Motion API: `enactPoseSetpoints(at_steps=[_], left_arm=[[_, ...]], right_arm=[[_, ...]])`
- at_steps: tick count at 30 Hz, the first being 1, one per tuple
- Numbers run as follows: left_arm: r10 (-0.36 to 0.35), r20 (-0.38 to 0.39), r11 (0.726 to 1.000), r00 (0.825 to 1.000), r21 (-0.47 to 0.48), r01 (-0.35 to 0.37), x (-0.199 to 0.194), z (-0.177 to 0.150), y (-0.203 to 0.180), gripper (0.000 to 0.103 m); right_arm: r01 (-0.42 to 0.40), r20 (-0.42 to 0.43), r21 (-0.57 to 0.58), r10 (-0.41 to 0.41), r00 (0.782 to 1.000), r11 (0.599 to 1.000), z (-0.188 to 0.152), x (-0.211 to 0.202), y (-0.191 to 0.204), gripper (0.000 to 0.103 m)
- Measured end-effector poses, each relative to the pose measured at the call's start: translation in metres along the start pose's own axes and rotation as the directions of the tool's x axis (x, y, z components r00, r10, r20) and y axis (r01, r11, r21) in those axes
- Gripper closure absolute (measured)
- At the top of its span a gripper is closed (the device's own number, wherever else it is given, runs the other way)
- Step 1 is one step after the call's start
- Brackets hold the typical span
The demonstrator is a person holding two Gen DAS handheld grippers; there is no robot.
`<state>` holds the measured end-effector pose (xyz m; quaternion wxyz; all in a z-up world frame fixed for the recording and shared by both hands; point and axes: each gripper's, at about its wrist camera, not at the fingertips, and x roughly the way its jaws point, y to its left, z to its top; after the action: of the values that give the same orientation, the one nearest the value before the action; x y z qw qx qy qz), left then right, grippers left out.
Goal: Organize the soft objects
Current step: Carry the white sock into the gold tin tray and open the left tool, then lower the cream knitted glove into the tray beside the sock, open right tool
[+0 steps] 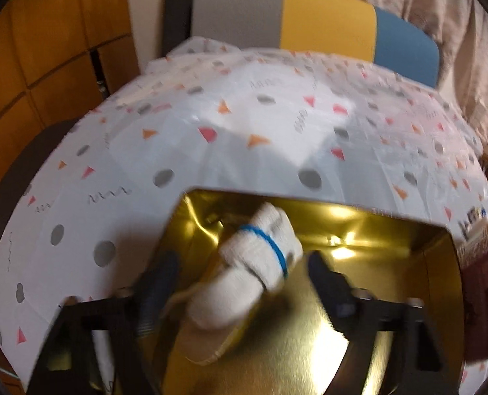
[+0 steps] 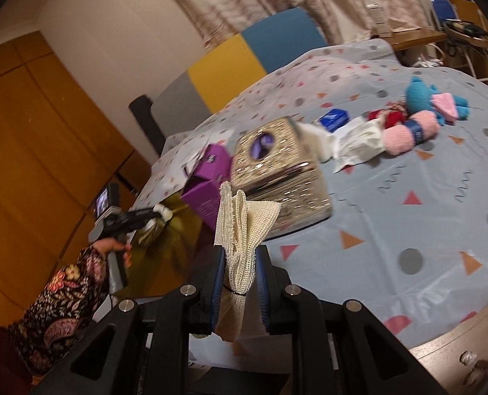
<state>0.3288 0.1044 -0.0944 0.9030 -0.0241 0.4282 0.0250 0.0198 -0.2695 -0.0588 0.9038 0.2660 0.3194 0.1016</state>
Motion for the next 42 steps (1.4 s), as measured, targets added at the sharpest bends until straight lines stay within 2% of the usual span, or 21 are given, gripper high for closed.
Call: enactPoseSetpoints(at_steps=[3,7,12,19,25,30,35,42], left_arm=[[-0.016,0.059,1.000,0.998,-0.001,0.016,-0.018,0.003,0.005,0.015],[0.009,0.157,1.000,0.988,0.015,-0.011,-0.056,-0.004,0.014,0.012],[-0.035,0.220,0.999,0.975,0.006,0.034,-0.104,-0.046,0.027,0.005],[-0.096,0.190,0.993,0.977,-0.051,0.108,-0.136,-0.092,0.035,0.000],[-0.098,0.160,0.988,0.982,-0.106,0.116,-0.141,-0.115,0.044,0.000],[-0.043,0.166,0.980,0.985,-0.187,0.074,-0.146,-0.127,0.071,0.000],[-0.015,0.132,0.973,0.991,-0.227,0.045,-0.145,-0.136,0.093,0.000],[0.004,0.099,0.964,0.995,-0.266,0.022,-0.141,-0.142,0.107,0.000]], right_arm=[[-0.023,-0.021,-0.017,0.023,1.000,1.000,0.000,0.009,0.010,0.085],[-0.058,-0.049,-0.052,0.055,0.997,0.997,0.001,0.019,0.029,0.085],[-0.093,-0.114,-0.121,0.079,0.990,0.988,0.006,0.047,0.057,0.085],[-0.130,-0.210,-0.211,0.085,0.974,0.969,0.019,0.109,0.112,0.085],[-0.059,-0.272,-0.282,-0.021,0.962,0.958,0.033,0.183,0.154,0.085],[-0.032,-0.389,-0.263,-0.076,0.918,0.964,0.033,0.255,0.161,0.085],[-0.012,-0.468,-0.208,-0.089,0.879,0.978,0.029,0.313,0.161,0.085],[-0.048,-0.454,-0.173,-0.037,0.890,0.984,0.035,0.358,0.180,0.085]])
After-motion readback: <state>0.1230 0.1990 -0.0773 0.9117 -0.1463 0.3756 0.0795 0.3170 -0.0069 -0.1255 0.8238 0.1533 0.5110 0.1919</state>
